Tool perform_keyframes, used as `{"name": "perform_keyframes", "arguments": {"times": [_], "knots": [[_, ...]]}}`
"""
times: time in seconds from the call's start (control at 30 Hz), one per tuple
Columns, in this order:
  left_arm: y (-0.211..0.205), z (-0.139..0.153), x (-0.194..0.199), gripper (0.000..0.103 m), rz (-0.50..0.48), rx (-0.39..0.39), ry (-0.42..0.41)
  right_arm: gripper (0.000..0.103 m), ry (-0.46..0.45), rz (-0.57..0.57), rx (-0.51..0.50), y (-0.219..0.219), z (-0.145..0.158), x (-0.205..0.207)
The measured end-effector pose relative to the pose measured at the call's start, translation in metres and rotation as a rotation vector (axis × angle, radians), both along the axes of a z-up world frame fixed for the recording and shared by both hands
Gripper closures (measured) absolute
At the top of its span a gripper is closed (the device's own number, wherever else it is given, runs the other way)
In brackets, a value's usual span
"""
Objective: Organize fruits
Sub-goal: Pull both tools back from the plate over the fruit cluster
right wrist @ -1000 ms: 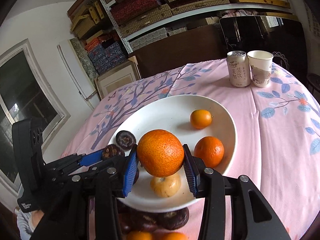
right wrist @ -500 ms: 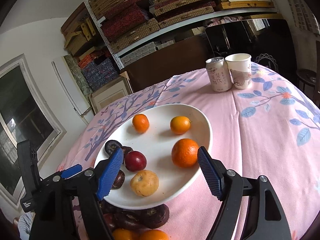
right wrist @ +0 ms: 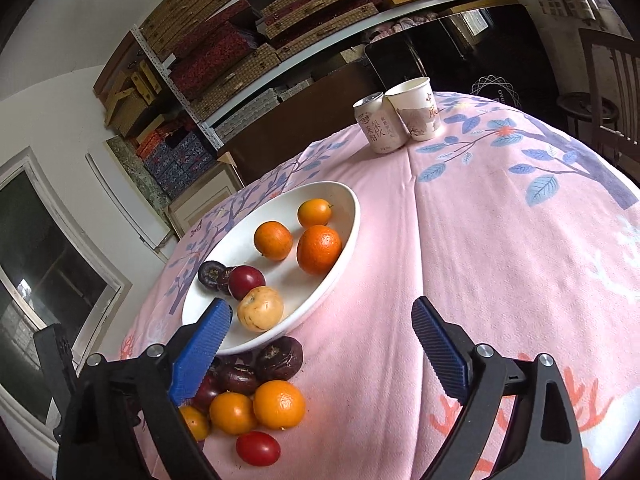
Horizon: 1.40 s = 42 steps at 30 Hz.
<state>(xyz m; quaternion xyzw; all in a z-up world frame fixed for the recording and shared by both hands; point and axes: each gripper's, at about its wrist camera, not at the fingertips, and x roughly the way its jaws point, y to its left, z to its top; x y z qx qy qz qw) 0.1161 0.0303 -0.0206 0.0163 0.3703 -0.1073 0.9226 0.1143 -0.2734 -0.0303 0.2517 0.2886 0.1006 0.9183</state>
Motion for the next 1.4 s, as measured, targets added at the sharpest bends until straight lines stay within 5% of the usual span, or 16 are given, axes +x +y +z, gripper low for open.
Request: {"name": "perform_keyframes", "arguments": {"times": [0.4, 0.63, 0.8, 0.97, 1.03, 1.17, 1.4], "knots": [[-0.011, -0.014, 0.022, 0.004, -0.028, 0.040, 0.086, 0.010, 0.036, 0.004, 0.001, 0.000, -0.003, 0.004], [-0.004, -0.024, 0.041, 0.004, -0.065, -0.074, 0.163, 0.009, 0.052, 0.006, -0.002, 0.001, -0.006, 0.007], [0.002, -0.022, 0.035, 0.004, -0.086, -0.010, 0.139, 0.009, 0.056, 0.003, 0.001, 0.001, -0.007, 0.007], [0.029, -0.012, 0.023, 0.004, 0.100, 0.102, 0.061, 0.009, 0.054, 0.004, 0.006, 0.000, -0.007, 0.007], [0.036, -0.009, 0.020, 0.004, 0.132, 0.083, 0.047, 0.009, 0.052, 0.007, 0.007, 0.000, -0.007, 0.007], [0.030, -0.004, 0.015, 0.004, 0.061, 0.020, 0.022, 0.009, 0.048, 0.010, 0.006, 0.000, -0.007, 0.007], [0.003, -0.022, 0.027, 0.004, 0.009, 0.147, 0.107, 0.009, 0.059, 0.033, -0.005, 0.004, -0.007, 0.007]]}}
